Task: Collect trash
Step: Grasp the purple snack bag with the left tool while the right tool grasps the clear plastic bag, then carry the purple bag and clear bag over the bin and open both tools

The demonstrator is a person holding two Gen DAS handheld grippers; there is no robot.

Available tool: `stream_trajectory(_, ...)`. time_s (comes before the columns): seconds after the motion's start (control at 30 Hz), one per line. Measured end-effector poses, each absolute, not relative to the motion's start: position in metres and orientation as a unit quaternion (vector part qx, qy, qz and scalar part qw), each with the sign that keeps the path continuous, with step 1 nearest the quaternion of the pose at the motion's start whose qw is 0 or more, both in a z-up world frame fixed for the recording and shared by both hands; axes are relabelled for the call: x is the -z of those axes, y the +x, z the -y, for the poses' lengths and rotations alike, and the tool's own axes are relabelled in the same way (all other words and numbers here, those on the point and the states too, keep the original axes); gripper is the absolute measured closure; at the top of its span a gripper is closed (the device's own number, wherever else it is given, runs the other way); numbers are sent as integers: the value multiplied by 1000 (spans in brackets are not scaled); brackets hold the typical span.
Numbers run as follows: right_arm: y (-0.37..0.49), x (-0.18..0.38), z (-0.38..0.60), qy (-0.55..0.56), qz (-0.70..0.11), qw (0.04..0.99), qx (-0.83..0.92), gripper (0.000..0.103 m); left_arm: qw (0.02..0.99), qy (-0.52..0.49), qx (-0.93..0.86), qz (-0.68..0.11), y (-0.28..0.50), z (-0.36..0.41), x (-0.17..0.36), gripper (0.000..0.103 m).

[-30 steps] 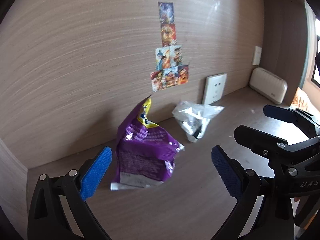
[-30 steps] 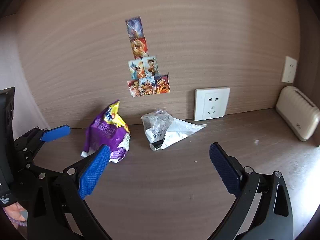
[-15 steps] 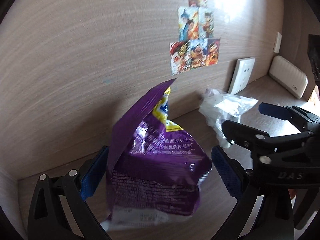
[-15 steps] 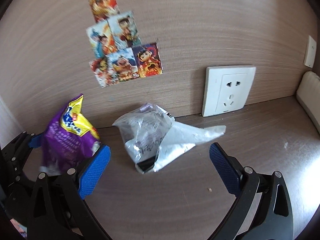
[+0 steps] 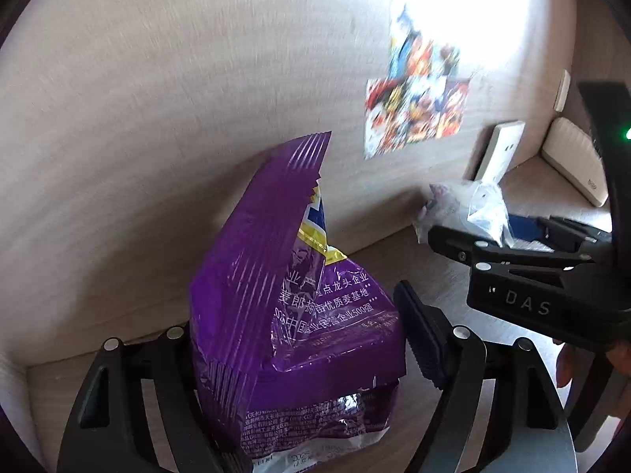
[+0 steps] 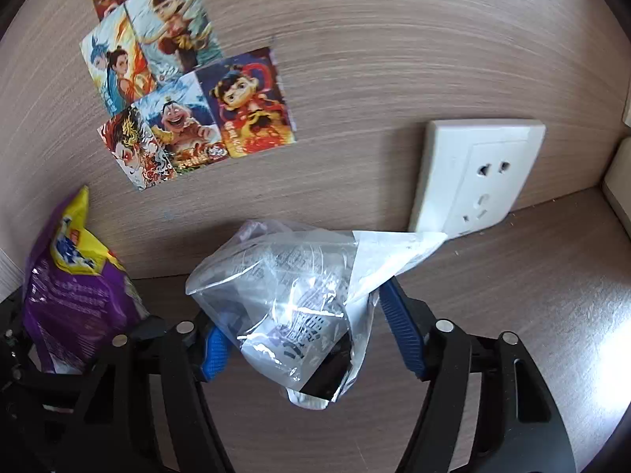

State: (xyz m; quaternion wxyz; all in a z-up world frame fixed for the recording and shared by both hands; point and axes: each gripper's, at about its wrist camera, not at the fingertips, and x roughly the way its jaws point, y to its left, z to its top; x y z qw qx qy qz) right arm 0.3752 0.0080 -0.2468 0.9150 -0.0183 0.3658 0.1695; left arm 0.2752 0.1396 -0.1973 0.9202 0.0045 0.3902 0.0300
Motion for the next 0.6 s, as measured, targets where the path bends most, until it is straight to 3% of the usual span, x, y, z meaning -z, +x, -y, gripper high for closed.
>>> stream_trajectory(0.37,304,186,49,4,-297,941,-162,40,938,21,12,-346,212,-101,140,27)
stream_trajectory(0.6,224,154,116,19,-249,962,-108,40,942,47,92,-319,181,-30,119,27)
